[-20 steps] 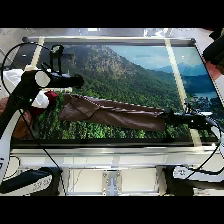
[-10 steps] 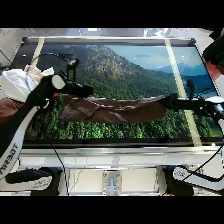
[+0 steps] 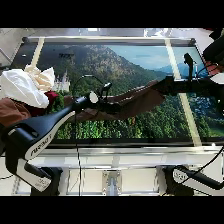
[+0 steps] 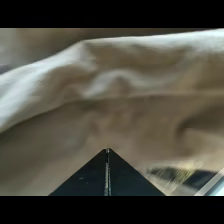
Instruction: Fold the shirts.
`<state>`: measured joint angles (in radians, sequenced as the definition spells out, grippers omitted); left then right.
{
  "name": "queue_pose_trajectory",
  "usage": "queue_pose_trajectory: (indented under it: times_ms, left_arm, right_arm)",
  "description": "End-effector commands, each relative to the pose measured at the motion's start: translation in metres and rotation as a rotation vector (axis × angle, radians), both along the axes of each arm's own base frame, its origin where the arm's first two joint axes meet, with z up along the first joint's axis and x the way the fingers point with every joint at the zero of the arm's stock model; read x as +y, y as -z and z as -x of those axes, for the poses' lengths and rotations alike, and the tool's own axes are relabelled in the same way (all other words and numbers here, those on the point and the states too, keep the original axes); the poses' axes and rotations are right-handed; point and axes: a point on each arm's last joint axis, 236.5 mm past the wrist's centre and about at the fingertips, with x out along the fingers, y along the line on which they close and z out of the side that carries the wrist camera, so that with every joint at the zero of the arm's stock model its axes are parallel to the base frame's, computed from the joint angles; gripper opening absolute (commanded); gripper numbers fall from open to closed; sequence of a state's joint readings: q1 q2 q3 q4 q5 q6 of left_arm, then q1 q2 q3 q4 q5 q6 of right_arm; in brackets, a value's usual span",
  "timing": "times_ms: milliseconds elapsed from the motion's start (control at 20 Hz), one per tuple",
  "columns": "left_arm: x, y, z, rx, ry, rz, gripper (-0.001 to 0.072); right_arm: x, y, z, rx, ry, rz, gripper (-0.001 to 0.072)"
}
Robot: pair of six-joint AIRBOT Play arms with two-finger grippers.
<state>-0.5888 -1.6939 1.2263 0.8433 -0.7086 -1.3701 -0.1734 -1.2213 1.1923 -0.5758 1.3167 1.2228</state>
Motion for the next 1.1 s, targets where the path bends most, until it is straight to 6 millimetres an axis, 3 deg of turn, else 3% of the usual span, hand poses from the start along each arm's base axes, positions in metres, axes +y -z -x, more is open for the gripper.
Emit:
queue_pose_trajectory:
  times_ms: [0, 100, 200, 250, 400, 500, 600, 700, 750, 800, 850, 950, 1050]
  left_arm:
    - [-0.017, 0.005, -0.010, -0.020, -0.050, 0.045, 0.0011]
    - [-0.006, -0.021, -0.032, -0.047, -0.071, 0.074, 0.0011]
    - [0.028, -0.062, -0.053, -0.098, -0.051, 0.096, 0.0011]
    - [0.054, -0.084, -0.061, -0.128, -0.054, 0.097, 0.0011]
    - [0.170, -0.150, -0.089, -0.258, -0.173, 0.015, 0.0011]
    - [0.240, -0.192, -0.095, -0.338, -0.294, -0.013, 0.0011]
    - [0.290, -0.227, -0.089, -0.397, -0.392, -0.025, 0.0011]
    - [0.322, -0.250, -0.081, -0.442, -0.458, -0.038, 0.0011]
    - [0.331, -0.258, -0.077, -0.455, -0.478, -0.043, 0.0011]
    - [0.338, -0.262, -0.073, -0.461, -0.491, -0.047, 0.0011]
    - [0.342, -0.264, -0.070, -0.459, -0.496, -0.050, 0.0011]
    - [0.345, -0.262, -0.069, -0.453, -0.500, -0.052, 0.0011]
    - [0.344, -0.261, -0.070, -0.450, -0.500, -0.052, 0.0011]
  right_arm:
    - [0.036, -0.018, 0.000, -0.040, -0.048, 0.020, 0.0007]
    - [0.062, -0.029, -0.003, -0.078, -0.062, 0.011, 0.0006]
    - [0.090, -0.038, -0.009, -0.118, -0.073, -0.003, 0.0006]
    - [0.107, -0.041, -0.013, -0.138, -0.082, -0.010, 0.0006]
    - [0.166, -0.039, -0.021, -0.181, -0.121, -0.032, 0.0006]
    - [0.216, -0.028, -0.026, -0.197, -0.143, -0.049, 0.0006]
    - [0.273, -0.011, -0.030, -0.218, -0.155, -0.070, 0.0006]
    - [0.324, 0.001, -0.036, -0.255, -0.130, -0.103, 0.0014]
    - [0.343, 0.001, -0.039, -0.284, -0.109, -0.119, 0.0135]
    - [0.360, -0.003, -0.039, -0.298, -0.096, -0.146, 0.0452]
    - [0.370, -0.013, -0.037, -0.306, -0.098, -0.175, 0.0663]
    - [0.372, -0.040, -0.034, -0.364, -0.136, -0.179, 0.0665]
    - [0.349, -0.057, -0.043, -0.440, -0.197, -0.096, 0.0659]
